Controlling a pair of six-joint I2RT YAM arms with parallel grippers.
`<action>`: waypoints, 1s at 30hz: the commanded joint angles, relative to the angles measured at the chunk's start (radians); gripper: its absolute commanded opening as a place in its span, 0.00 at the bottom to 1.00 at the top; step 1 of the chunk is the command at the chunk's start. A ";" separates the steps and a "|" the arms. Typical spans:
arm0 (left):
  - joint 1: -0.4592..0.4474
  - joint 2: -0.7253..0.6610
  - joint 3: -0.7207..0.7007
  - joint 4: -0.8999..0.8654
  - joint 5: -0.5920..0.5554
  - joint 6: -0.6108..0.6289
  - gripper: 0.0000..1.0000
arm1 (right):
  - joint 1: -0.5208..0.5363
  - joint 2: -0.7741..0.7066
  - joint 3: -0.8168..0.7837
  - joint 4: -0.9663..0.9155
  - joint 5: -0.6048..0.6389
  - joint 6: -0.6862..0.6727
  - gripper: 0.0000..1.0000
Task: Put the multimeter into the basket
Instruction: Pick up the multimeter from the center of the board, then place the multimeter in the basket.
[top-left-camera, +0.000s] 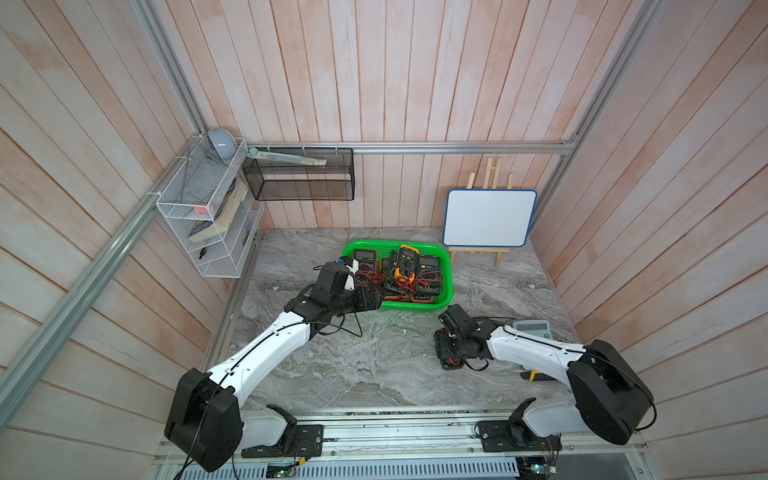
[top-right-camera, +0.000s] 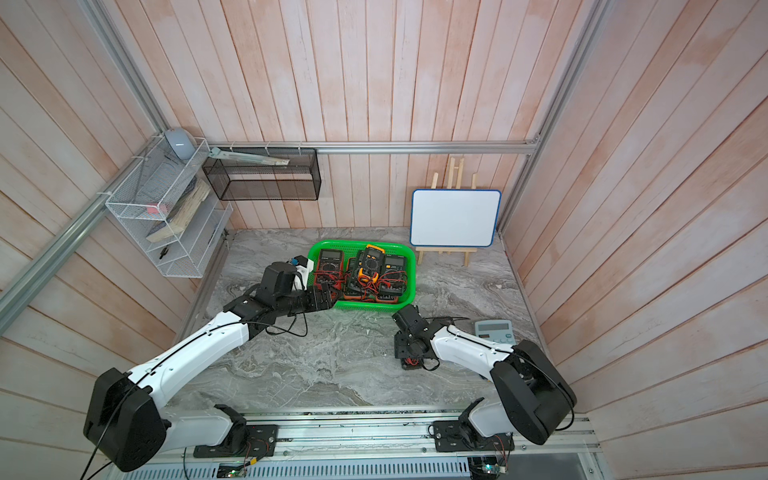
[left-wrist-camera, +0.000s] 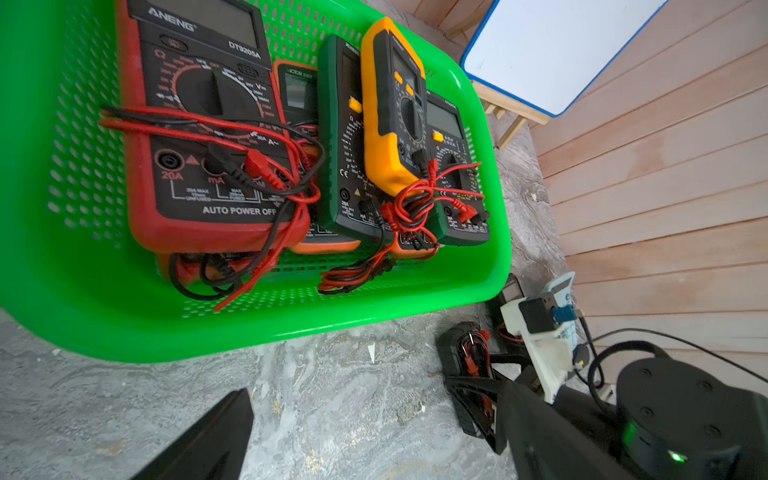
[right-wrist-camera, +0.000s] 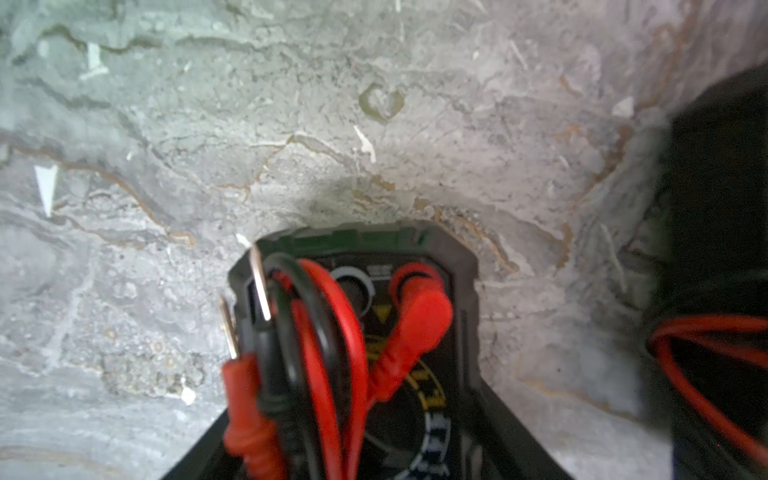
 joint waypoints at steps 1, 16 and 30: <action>0.007 -0.037 -0.028 0.053 0.068 -0.041 1.00 | 0.004 -0.051 0.023 -0.037 -0.006 0.011 0.40; 0.009 -0.088 -0.039 0.093 0.114 -0.100 1.00 | -0.006 -0.225 0.236 -0.112 0.012 0.024 0.31; 0.012 -0.114 0.015 0.031 0.068 -0.005 1.00 | -0.154 0.020 0.532 -0.014 -0.018 -0.068 0.31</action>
